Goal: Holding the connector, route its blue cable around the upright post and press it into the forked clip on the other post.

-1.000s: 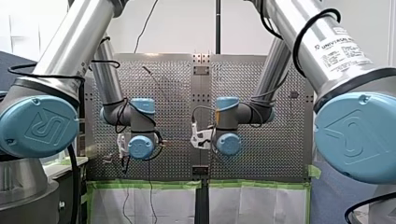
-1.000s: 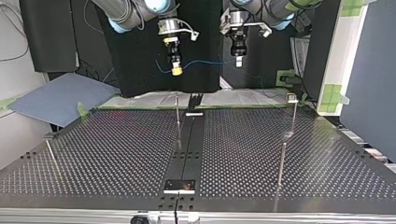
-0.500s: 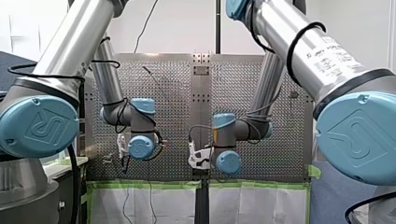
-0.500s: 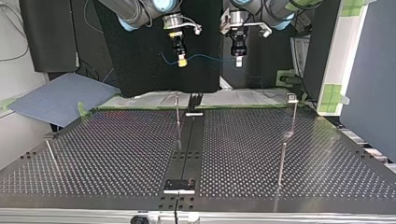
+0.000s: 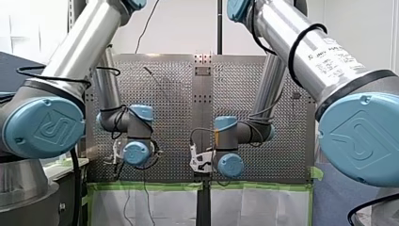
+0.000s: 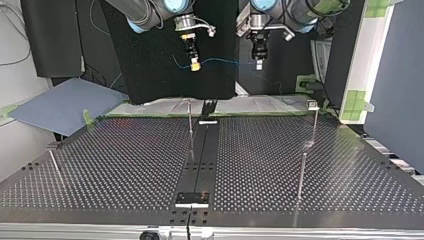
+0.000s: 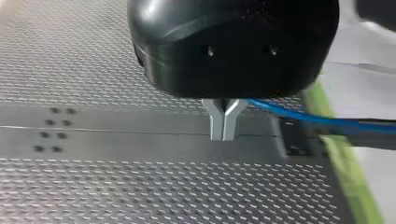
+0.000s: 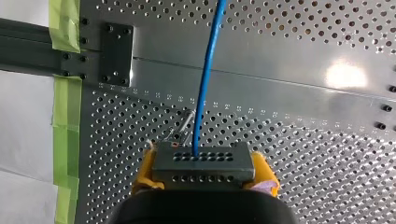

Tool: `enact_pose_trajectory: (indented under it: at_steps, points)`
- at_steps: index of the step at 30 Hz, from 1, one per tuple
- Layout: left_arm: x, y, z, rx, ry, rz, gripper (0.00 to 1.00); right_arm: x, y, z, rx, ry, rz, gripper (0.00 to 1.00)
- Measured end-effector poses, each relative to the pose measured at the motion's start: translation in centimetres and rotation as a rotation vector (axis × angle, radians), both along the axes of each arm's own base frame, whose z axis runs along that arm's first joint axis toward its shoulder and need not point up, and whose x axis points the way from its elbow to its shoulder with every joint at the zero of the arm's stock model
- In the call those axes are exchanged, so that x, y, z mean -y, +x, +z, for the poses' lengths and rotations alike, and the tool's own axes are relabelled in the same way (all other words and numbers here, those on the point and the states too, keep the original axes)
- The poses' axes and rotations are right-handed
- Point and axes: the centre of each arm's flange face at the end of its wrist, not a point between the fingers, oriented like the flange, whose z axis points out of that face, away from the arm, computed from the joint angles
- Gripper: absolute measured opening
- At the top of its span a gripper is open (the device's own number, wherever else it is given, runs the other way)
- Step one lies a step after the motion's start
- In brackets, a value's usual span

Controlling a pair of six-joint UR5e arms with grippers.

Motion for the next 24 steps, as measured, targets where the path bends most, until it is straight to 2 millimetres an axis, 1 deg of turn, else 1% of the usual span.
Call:
enact_pose_trajectory:
  at_steps: [10, 13, 18, 22, 24]
  points:
    - [-2.8, 1.2, -4.0, -0.112, 0.137, -0.015, 0.00, 0.0, 0.0, 0.0, 0.000, 0.000, 0.000, 0.00]
    - [-3.6, 1.7, -4.7, -0.132, 0.169, -0.021, 0.00, 0.0, 0.0, 0.0, 0.000, 0.000, 0.000, 0.00]
    - [-4.7, 2.7, -4.8, -0.144, 0.211, -0.029, 0.00, 0.0, 0.0, 0.0, 0.000, 0.001, 0.000, 0.00]
    - [-5.3, 4.3, -3.8, -0.130, 0.203, -0.033, 0.00, -0.6, 0.8, -0.8, 0.000, 0.025, -0.002, 0.00]
    - [-5.3, 4.6, -3.3, -0.125, 0.188, -0.036, 0.00, -1.1, 1.4, -1.4, 0.000, 0.044, -0.005, 0.00]
